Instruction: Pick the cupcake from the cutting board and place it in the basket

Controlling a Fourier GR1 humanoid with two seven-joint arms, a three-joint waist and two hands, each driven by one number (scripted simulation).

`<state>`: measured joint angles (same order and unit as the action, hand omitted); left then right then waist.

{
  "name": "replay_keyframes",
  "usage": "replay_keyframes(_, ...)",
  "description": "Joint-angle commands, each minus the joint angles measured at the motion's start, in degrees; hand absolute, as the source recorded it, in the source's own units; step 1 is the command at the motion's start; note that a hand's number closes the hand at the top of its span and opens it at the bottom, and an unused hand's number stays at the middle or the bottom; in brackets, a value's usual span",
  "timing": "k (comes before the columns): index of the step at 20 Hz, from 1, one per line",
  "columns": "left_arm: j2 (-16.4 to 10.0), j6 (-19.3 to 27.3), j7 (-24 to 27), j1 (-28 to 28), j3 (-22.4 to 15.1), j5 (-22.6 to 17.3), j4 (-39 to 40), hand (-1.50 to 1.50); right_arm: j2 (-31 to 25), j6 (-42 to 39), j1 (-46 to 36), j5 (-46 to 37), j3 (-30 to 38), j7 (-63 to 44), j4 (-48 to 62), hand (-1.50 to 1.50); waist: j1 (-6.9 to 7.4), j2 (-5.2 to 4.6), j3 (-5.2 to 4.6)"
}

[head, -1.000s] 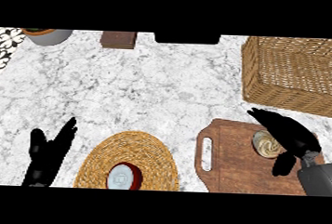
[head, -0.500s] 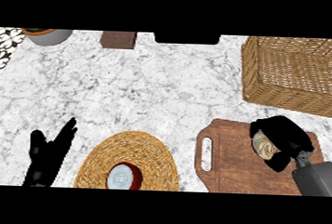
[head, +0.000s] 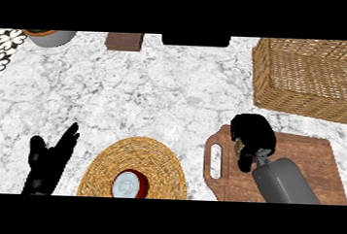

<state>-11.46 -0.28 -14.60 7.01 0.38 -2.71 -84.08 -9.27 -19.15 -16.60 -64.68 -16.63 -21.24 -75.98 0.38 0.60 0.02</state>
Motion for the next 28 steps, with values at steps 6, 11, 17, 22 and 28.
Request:
replay_keyframes(6,1.39,-0.8,2.72,3.36,-0.12,0.65,4.28,0.0,9.11,8.66,-5.16,-2.39,-0.14,-11.84,-2.22,1.5,-0.08,-0.55,-0.04)
replay_keyframes(11,0.83,-0.57,-1.9,1.36,-0.19,-0.06,1.11,0.0,9.22,24.24,-7.27,17.46,6.86,-11.41,-14.68,1.5,-0.08,-0.24,0.36)
replay_keyframes(17,0.64,0.66,-2.48,1.02,0.39,1.2,2.2,0.0,9.26,23.73,-13.33,15.51,11.82,-18.28,-27.44,1.5,-1.05,-0.27,-0.03)
replay_keyframes(22,1.46,-0.28,-0.05,2.61,-0.06,1.2,2.33,0.0,3.93,14.61,-21.11,14.8,18.4,-29.66,-33.0,1.5,-0.7,-0.35,-0.08)
replay_keyframes(28,2.63,-0.11,0.05,1.44,-0.94,2.07,3.76,0.0,-4.63,12.15,-31.97,21.15,30.87,-29.66,-25.55,1.5,-0.27,-0.64,-0.05)
